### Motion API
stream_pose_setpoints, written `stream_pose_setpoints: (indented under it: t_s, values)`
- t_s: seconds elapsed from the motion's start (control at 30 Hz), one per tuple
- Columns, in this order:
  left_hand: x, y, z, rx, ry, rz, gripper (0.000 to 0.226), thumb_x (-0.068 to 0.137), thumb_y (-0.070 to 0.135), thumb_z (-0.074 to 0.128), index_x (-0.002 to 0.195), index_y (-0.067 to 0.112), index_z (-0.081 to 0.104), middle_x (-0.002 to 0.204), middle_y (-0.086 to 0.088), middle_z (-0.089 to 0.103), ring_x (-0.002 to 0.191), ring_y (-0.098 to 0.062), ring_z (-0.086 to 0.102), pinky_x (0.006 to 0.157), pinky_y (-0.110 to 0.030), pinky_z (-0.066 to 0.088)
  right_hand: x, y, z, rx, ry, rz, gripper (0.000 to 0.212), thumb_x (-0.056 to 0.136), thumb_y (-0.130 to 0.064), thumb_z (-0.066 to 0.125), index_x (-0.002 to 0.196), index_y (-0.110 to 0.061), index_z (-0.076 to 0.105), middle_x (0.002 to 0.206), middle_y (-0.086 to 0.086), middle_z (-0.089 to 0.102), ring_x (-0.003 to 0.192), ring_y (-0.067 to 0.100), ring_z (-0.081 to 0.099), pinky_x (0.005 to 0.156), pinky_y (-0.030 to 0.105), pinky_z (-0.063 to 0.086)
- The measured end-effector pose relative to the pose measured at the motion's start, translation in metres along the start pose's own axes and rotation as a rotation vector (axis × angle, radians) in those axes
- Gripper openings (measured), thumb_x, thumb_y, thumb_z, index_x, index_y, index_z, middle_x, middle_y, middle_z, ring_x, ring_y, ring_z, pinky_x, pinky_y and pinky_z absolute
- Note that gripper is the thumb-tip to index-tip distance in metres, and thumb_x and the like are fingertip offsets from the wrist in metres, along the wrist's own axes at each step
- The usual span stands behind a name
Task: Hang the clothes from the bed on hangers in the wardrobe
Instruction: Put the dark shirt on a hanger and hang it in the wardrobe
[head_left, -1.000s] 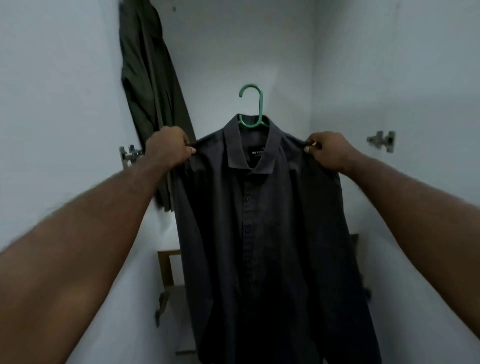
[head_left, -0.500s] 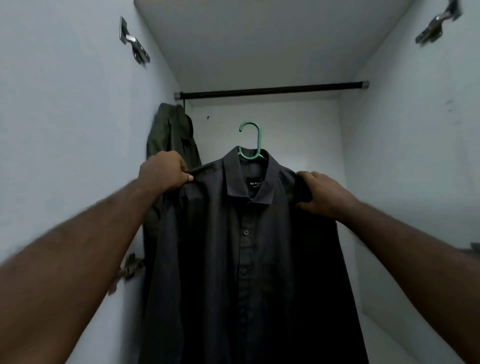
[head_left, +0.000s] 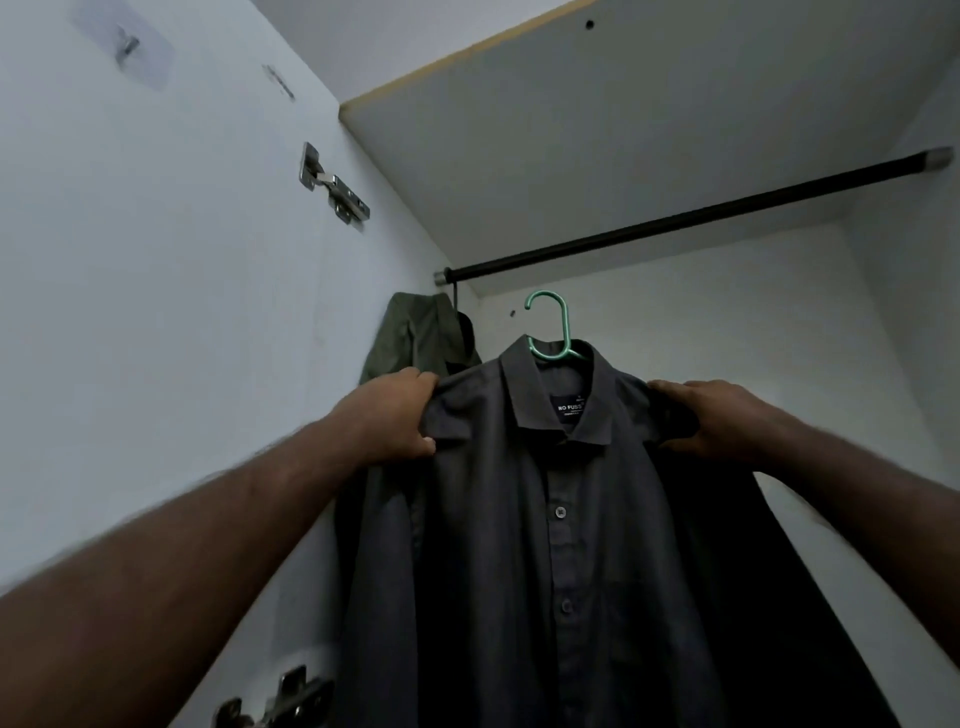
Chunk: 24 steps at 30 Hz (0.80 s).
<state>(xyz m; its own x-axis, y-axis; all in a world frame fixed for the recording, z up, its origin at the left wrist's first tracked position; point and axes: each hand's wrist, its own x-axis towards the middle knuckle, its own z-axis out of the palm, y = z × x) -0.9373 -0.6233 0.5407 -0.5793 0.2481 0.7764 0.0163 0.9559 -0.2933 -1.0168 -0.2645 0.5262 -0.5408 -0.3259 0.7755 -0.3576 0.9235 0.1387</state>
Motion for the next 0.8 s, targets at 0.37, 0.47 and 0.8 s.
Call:
stream_pose_setpoints:
  t_s: [0.37, 0.47, 0.8]
  values:
    - [0.055, 0.014, -0.018, 0.258, 0.157, -0.100, 0.072, 0.079, 0.043, 0.068, 0.137, 0.006, 0.047, 0.123, -0.013, 0.046, 0.111, -0.028, 0.052, 0.096, -0.036, 0.046, 0.099, 0.040, 0.034, 0.270, 0.082, -0.131, 0.072, 0.080, -0.032, 0.075, 0.144, -0.017, 0.046, 0.136, 0.007, 0.057, 0.122, 0.025, 0.054, 0.099, 0.030, 0.043]
    - [0.065, 0.020, -0.016, 0.292, 0.185, -0.115, 0.062, 0.078, 0.042, 0.068, 0.128, 0.006, 0.054, 0.117, -0.014, 0.050, 0.106, -0.028, 0.053, 0.091, -0.035, 0.047, 0.118, 0.048, 0.048, 0.349, 0.088, -0.153, 0.073, 0.078, -0.028, 0.076, 0.144, -0.017, 0.047, 0.137, 0.006, 0.058, 0.123, 0.023, 0.055, 0.099, 0.029, 0.043]
    - [0.105, 0.015, -0.016, 0.519, 0.108, -0.149, 0.040, 0.086, 0.038, 0.058, 0.115, 0.011, 0.060, 0.112, -0.007, 0.064, 0.102, -0.026, 0.060, 0.080, -0.032, 0.048, 0.181, 0.045, 0.104, 0.648, 0.002, -0.192, 0.077, 0.077, -0.017, 0.080, 0.145, -0.021, 0.045, 0.135, 0.006, 0.058, 0.109, 0.017, 0.059, 0.088, 0.018, 0.041]
